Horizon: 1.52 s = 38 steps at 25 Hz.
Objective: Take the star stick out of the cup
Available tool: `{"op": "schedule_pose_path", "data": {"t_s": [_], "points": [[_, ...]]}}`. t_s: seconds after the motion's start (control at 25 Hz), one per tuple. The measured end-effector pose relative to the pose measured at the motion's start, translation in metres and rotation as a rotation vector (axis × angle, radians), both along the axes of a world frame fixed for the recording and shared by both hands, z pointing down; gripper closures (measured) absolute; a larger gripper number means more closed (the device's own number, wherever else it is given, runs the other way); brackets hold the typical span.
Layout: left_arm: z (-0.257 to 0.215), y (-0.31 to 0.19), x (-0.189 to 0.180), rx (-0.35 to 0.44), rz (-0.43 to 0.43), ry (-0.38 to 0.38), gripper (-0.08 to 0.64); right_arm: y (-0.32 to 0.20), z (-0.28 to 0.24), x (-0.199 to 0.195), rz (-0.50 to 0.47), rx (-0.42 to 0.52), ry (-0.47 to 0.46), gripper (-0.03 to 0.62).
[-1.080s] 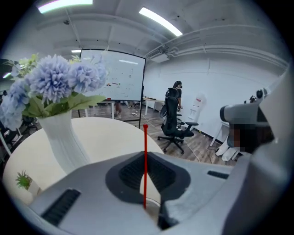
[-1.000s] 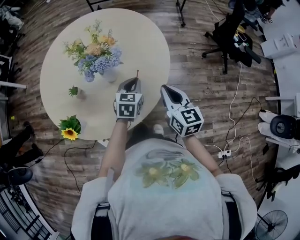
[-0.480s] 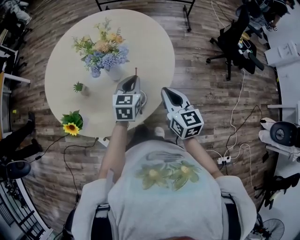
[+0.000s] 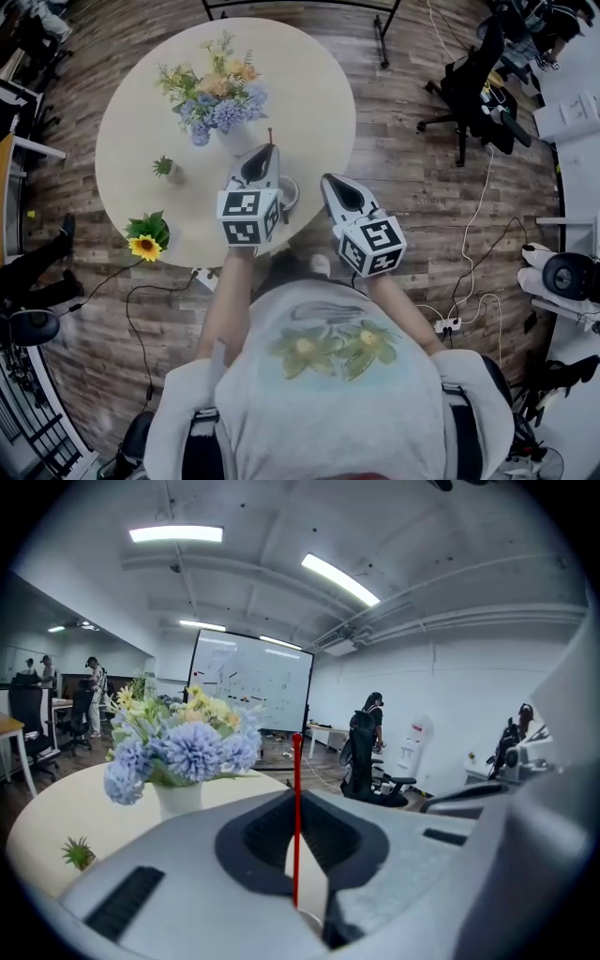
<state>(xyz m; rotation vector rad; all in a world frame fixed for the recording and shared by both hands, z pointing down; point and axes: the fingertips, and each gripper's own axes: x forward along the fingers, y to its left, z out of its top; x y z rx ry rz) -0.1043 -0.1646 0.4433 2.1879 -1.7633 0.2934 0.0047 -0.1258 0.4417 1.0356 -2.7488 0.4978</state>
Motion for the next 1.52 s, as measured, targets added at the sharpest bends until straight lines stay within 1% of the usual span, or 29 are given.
{"op": "schedule_pose_path", "data": {"t_s": [0.36,0.68,1.12,1.52], "points": [[-0.037,0.022,-0.01,0.084,-0.037,0.059,0.546,0.015,-0.003,-0.016,-0.055,0.009,-0.005,0.574],[-0.057,0.045,-0.021,0.136,-0.076,0.066,0.546,0.026,-0.005,-0.03,-0.102,0.013,-0.012,0.574],[-0.074,0.082,-0.041,0.176,-0.141,0.056,0.546,0.044,-0.01,-0.059,-0.197,0.021,-0.03,0.574],[-0.072,0.112,-0.068,0.178,-0.205,0.053,0.546,0.055,-0.018,-0.089,-0.281,0.036,-0.048,0.574]]}}
